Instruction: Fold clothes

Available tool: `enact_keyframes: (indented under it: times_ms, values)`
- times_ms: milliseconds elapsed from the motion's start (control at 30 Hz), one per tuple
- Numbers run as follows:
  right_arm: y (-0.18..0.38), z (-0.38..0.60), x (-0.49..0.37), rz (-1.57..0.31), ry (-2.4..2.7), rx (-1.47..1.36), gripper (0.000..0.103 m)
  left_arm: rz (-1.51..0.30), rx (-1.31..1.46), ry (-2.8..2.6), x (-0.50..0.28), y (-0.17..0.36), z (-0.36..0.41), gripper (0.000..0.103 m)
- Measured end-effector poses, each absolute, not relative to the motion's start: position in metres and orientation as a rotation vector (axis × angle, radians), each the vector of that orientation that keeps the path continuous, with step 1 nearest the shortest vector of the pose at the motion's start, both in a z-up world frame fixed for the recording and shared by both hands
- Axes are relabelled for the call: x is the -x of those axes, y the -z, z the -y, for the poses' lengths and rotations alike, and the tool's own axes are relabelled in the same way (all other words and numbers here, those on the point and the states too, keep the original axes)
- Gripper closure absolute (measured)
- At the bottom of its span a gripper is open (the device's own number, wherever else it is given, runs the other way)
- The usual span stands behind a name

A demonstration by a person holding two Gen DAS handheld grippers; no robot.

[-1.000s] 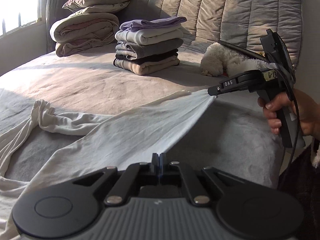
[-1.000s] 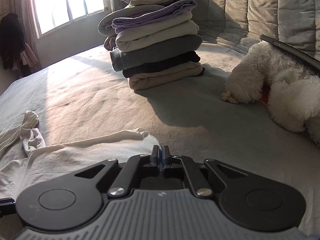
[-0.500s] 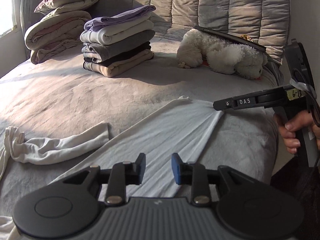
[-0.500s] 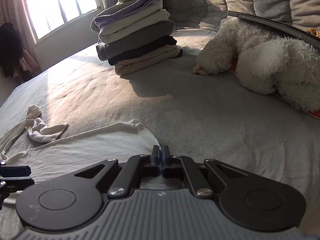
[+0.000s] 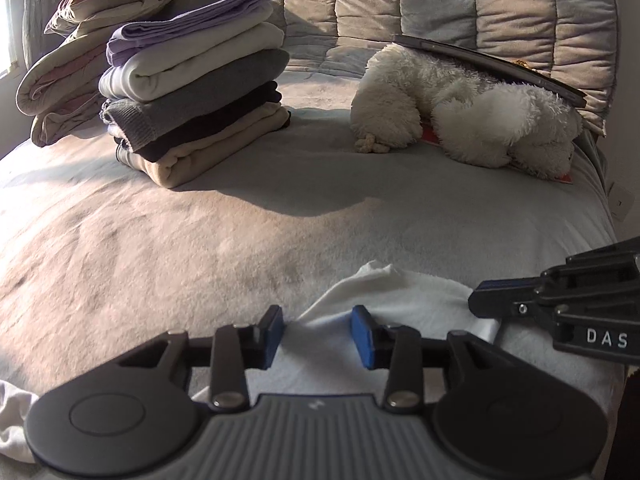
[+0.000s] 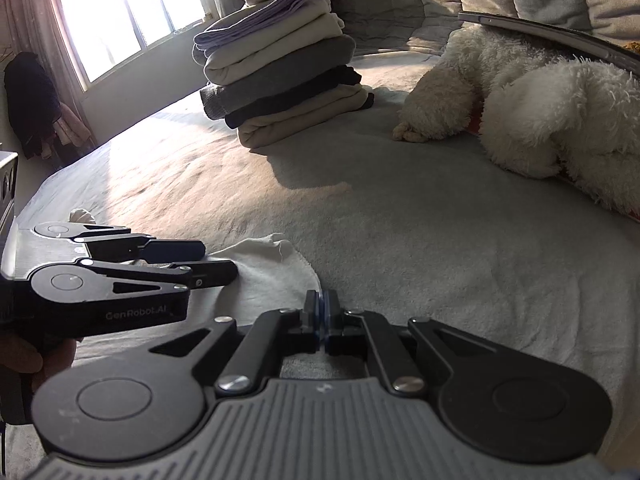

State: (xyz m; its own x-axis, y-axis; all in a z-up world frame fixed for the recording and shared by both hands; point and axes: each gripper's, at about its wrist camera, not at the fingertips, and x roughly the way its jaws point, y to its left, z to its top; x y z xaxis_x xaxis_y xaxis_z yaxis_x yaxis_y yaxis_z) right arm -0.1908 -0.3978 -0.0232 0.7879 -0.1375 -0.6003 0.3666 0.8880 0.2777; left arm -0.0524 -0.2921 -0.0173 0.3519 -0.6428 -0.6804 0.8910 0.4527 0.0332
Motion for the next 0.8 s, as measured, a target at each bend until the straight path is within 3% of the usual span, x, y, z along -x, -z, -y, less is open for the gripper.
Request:
enact_keyframes:
  times_ms: [100,200,500,800]
  values:
    - [0.024,0.398,0.192,-0.602,0.269,-0.393,0.1,-0.691,-0.368,1.059,0.046,0.019,0.301,0.065]
    - [0.022,0.4,0.195,-0.6,0.257,-0.415,0.1,-0.705,-0.31,1.061,0.045,0.02,0.305,0.101]
    - [-0.011,0.398,0.232,-0.548,0.254,-0.414,0.101,-0.642,-0.27,1.126,0.078,-0.001,0.318,0.102]
    - [0.006,0.404,0.231,-0.668,0.338,-0.377,0.1,-0.659,-0.297,1.107,0.088,0.022,0.334,0.096]
